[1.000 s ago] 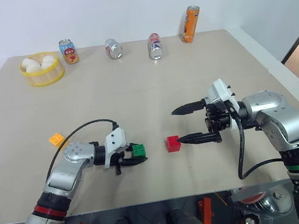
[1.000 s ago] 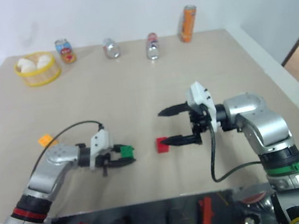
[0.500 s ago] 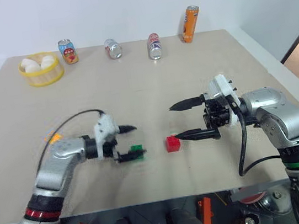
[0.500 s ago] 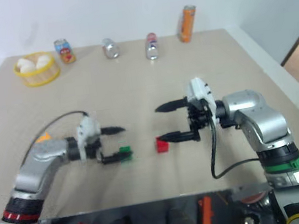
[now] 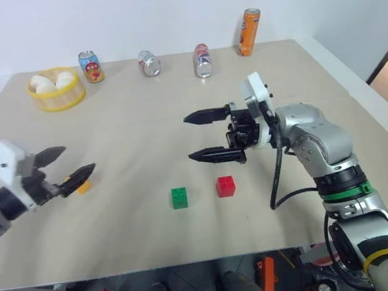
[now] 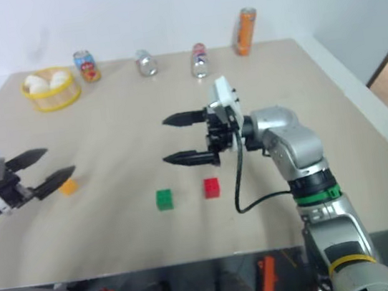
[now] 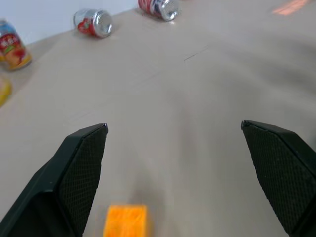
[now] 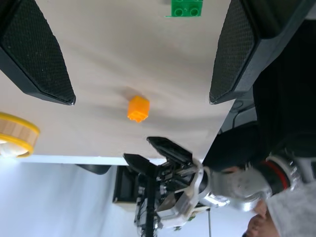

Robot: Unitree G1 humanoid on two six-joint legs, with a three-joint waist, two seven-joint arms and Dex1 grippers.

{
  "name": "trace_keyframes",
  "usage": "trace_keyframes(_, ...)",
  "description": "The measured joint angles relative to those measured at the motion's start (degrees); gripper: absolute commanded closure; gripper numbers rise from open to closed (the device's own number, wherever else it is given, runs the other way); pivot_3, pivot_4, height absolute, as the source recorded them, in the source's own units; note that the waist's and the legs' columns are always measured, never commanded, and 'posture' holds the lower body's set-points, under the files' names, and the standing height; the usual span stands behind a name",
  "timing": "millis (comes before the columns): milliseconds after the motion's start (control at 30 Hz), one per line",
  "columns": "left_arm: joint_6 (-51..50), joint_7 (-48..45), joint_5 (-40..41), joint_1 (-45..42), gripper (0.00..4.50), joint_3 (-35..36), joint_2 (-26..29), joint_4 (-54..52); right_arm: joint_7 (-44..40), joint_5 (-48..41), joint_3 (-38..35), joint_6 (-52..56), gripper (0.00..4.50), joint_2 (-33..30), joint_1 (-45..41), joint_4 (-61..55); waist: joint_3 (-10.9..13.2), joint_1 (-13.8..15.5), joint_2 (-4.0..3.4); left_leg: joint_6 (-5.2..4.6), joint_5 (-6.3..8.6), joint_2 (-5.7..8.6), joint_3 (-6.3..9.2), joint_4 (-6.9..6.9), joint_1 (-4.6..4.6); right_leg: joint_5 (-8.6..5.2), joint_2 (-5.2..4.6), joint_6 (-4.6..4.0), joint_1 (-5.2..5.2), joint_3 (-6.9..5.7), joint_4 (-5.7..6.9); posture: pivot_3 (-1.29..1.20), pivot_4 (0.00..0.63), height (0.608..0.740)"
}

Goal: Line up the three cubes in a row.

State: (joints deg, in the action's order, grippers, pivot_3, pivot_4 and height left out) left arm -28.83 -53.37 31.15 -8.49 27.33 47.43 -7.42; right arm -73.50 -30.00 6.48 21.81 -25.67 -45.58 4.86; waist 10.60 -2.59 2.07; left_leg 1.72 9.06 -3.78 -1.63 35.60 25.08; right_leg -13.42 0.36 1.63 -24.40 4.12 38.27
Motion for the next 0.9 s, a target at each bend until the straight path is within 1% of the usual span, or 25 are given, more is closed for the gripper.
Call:
trace_keyframes(167,3.8,-7.8,-2.0,-2.4,0.02,-3.2,4.4,11.9,-0.6,0.6,0.2,-0.7,0.00,0.6,-0.1,1.1,0.0,0.0,0.00,0.01,0.00,-0.01,0.00,-0.11,0.01,-0.04,0.00,-0.07,-0.09,-0.05,0.01,0.00,0.150,0.740)
trace_keyframes(333,8.8,-11.8,-6.2,-6.8,0.02,-8.8,4.9,23.7,-0.6,1.0,0.2,-0.7,0.00,0.6,-0.1,1.1,0.0,0.0,0.00,0.01,0.01,-0.05,-0.02,-0.18,0.06,-0.04,0.03,-0.09,-0.21,-0.09,0.03,0.00,0.150,0.740)
trace_keyframes(400,10.4,-12.9,-7.9,-8.2,0.02,-11.0,4.8,27.4,-0.5,1.0,0.2,-0.7,0.00,0.5,-0.1,0.9,0.0,0.0,0.01,0.02,0.01,-0.05,-0.04,-0.19,0.16,0.06,0.03,0.08,-0.36,-0.08,0.10,0.00,0.150,0.740)
trace_keyframes(467,11.6,-13.4,-9.0,-9.5,0.02,-12.2,4.5,30.2,-0.3,1.0,0.2,-0.7,0.00,0.4,0.2,0.4,0.0,0.0,0.02,0.01,0.01,-0.05,-0.09,-0.17,0.30,0.03,0.02,0.05,-0.59,-0.06,0.28,0.00,0.150,0.740)
trace_keyframes(600,14.3,-13.5,-11.0,-12.0,0.02,-14.7,2.7,35.1,0.1,1.0,0.2,-0.3,0.00,0.1,0.8,-1.3,0.0,0.0,0.02,0.01,0.01,-0.03,-0.05,-0.10,0.31,-0.18,0.08,-0.01,-0.73,-0.04,0.76,0.00,0.150,0.740)
trace_keyframes(800,16.0,-13.4,-12.0,-12.4,0.02,-16.1,2.0,37.4,0.5,1.0,0.2,0.6,0.00,-0.6,1.9,-2.5,0.0,-0.1,0.02,0.01,0.00,-0.12,0.01,-0.10,0.24,-0.15,0.23,-0.11,-0.75,-0.03,0.87,0.00,0.150,0.740)
trace_keyframes(900,16.8,-13.3,-12.2,-12.6,0.79,-16.1,1.8,38.0,1.1,1.0,0.1,0.8,0.00,-0.7,1.9,-2.8,0.0,-0.1,0.02,0.01,0.00,-0.12,0.01,-0.09,0.24,-0.15,0.22,-0.12,-0.74,-0.02,0.87,0.00,0.150,0.740)
